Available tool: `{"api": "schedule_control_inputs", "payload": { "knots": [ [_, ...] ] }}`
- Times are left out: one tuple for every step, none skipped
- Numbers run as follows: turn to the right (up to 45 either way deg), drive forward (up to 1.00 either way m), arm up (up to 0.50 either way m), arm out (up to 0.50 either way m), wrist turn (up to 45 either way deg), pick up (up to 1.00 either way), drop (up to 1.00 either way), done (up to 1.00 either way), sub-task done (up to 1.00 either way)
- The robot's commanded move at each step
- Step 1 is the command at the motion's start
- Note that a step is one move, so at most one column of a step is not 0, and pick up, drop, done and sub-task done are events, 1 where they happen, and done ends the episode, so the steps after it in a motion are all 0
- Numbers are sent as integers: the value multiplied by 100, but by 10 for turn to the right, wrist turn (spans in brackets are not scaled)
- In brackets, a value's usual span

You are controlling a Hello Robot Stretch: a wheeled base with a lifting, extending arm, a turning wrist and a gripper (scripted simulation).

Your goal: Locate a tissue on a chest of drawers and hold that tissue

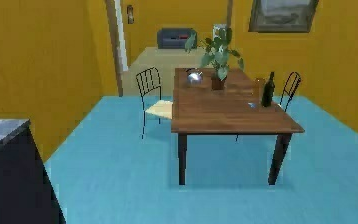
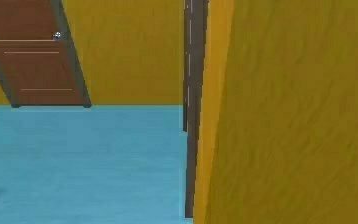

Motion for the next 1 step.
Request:
{"api": "schedule_control_inputs", "payload": {
  "knots": [
    [-210, 0, 0, 0, 0, 0, 0, 0, 0]
  ]
}}
